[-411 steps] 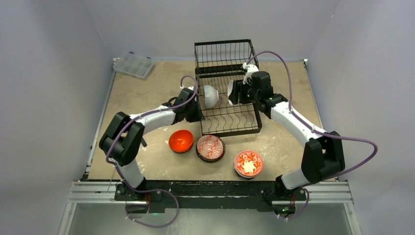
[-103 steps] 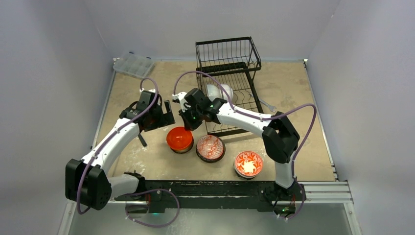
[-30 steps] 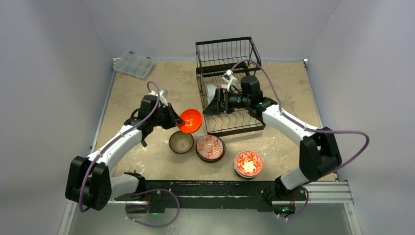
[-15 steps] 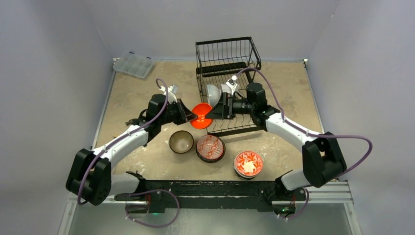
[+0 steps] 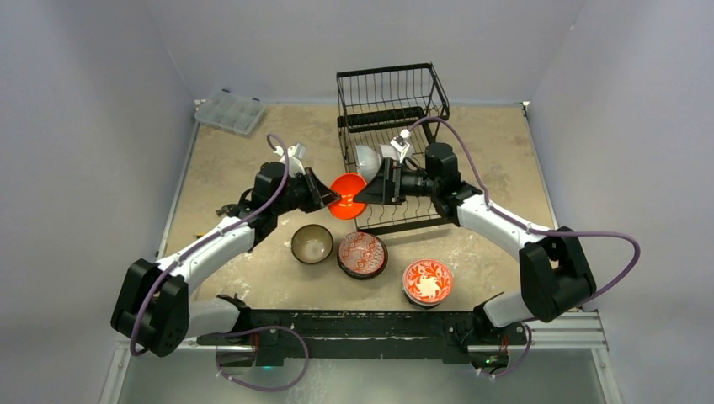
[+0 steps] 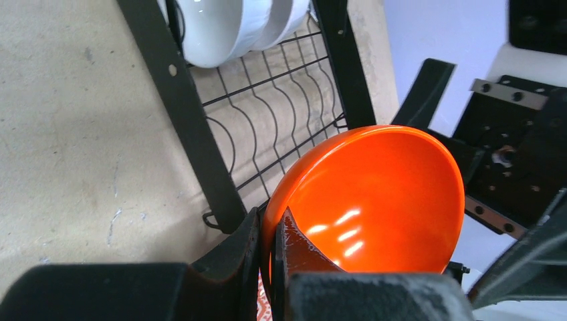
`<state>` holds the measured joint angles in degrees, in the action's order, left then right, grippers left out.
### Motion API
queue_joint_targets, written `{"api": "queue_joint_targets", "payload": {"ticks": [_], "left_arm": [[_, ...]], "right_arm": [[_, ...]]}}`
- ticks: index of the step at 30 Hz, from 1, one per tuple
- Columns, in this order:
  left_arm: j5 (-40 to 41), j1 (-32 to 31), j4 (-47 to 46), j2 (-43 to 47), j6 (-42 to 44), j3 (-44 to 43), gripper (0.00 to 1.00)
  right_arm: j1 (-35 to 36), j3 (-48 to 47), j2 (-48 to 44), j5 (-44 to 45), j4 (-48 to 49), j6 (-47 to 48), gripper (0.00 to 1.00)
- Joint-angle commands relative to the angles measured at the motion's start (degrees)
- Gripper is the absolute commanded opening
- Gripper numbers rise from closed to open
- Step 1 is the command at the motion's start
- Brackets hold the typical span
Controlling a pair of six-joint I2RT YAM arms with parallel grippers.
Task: Load the bowls into the dish rack
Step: Pick up the bowl from the dish rack.
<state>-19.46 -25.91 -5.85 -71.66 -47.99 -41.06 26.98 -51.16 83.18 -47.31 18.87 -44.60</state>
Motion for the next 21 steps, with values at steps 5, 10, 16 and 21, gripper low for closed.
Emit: {"api": "queue_joint_targets", "payload": {"ticks": [5, 10, 16, 21], "left_arm": [[-1.4, -1.53, -7.65, 2.85, -2.11, -1.05, 0.0], [-1.3, -2.25, -7.93, 2.58, -2.04, -0.98, 0.0], [-0.66, -3.54, -7.86, 1.37, -1.52, -0.92, 0.0], [0.35, -3.71, -7.3, 1.02, -0.84, -0.34, 0.0]], "right_arm": [[0.71, 0.77, -0.42, 0.53, 0.65, 0.02, 0.99], [0.79, 2.14, -0.67, -0.92, 5.89, -3.7, 0.99], [1.26, 1.67, -0.57, -1.13, 8.81, -5.74, 0.96], [1.5, 1.19, -0.63, -1.45, 8.54, -5.82, 0.74]]}}
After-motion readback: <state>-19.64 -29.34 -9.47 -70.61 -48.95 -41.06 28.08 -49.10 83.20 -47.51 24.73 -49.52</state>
